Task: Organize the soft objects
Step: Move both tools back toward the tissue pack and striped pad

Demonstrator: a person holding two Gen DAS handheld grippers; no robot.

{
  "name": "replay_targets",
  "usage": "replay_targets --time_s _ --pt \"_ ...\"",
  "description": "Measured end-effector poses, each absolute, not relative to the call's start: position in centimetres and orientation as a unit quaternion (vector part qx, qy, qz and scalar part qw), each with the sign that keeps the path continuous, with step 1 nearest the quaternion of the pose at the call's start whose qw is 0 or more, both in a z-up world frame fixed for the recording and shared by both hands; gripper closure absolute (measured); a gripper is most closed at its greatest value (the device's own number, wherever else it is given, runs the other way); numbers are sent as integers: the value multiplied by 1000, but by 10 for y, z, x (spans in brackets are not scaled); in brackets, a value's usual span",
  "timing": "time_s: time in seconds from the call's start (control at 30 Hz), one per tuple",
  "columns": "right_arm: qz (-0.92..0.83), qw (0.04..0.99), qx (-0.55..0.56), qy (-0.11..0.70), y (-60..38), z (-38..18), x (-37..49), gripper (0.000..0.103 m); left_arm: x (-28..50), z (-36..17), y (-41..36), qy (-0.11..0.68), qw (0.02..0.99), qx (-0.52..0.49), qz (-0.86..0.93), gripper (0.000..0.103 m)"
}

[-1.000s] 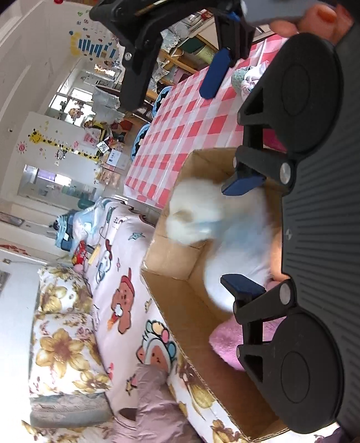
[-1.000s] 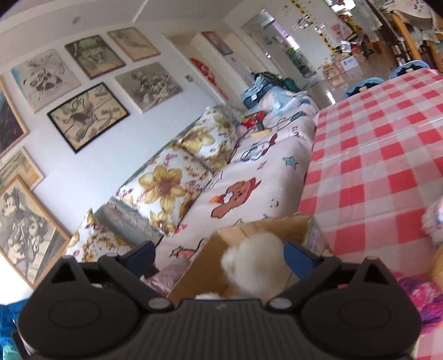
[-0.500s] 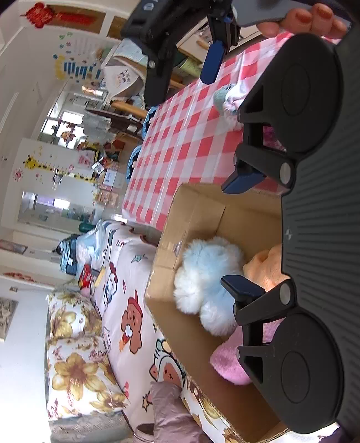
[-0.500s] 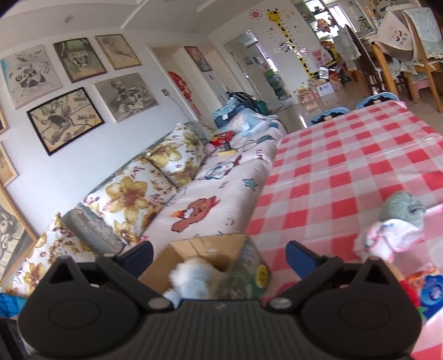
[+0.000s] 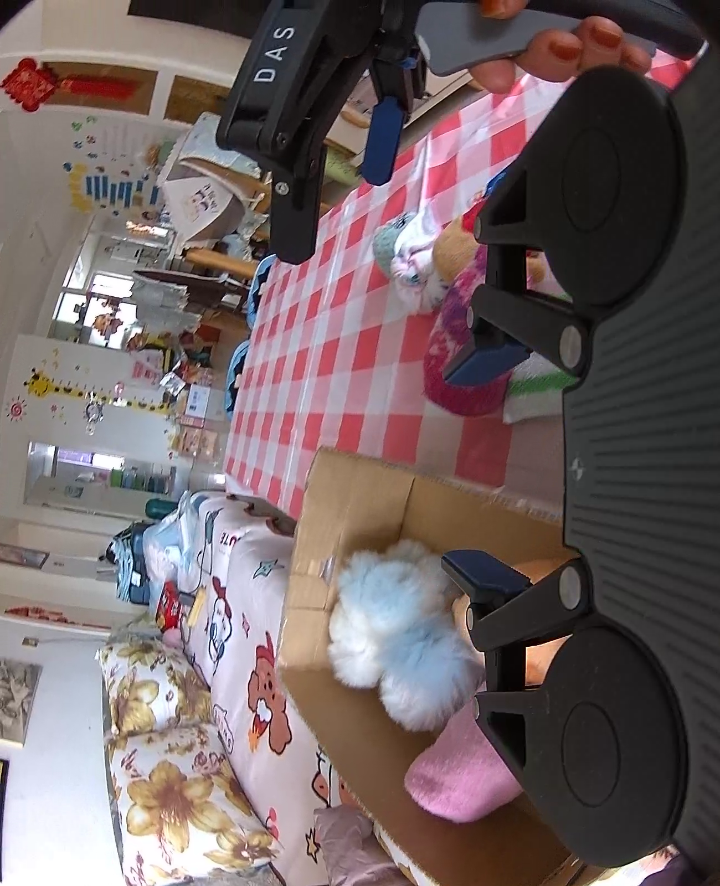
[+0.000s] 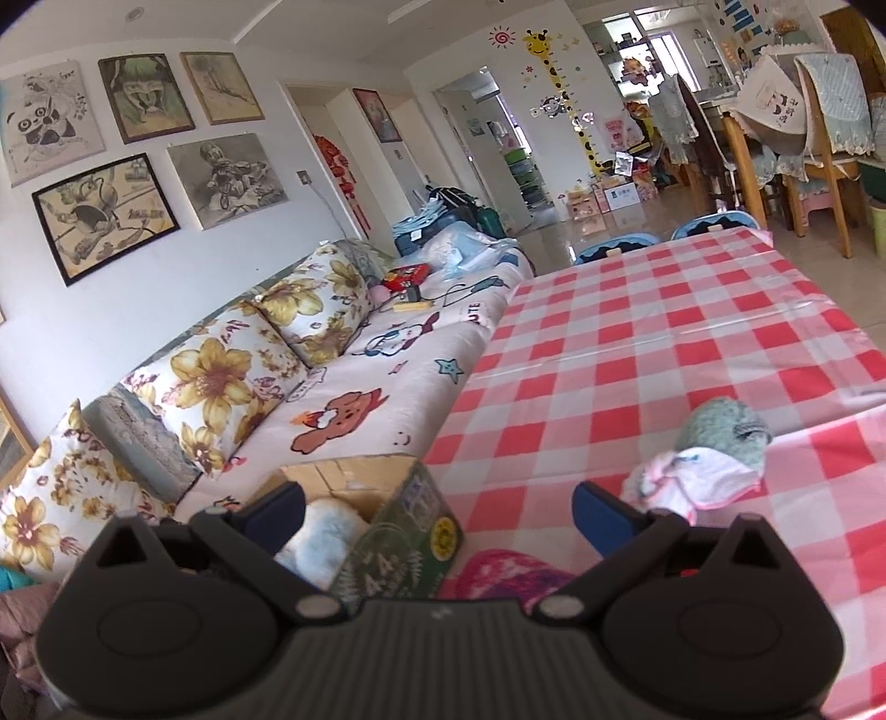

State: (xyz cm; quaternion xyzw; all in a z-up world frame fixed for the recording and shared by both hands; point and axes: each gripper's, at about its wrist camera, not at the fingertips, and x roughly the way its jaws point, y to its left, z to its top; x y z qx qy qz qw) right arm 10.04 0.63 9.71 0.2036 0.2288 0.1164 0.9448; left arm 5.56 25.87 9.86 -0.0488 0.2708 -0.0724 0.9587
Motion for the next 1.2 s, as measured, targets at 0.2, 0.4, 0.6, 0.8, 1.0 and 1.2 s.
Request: replay_targets --time_s 0.2,0.4,0.6,0.8,1.0,1.2 --pt "106 947 194 232 -6 94 94 1 62 96 258 276 956 -41 -87 24" --pt "89 953 168 234 -18 90 87 1 69 93 258 280 954 -35 -100 23" --pt "70 955 159 239 -35 85 82 1 70 91 255 282 952 -25 -114 22" --pt "48 954 164 245 -55 79 79 1 72 86 253 286 950 -13 -128 20" --pt "22 953 173 249 -75 73 79 1 72 80 247 292 946 -1 -137 17" --pt "-1 952 175 251 -95 67 79 1 73 72 240 305 941 16 -144 14"
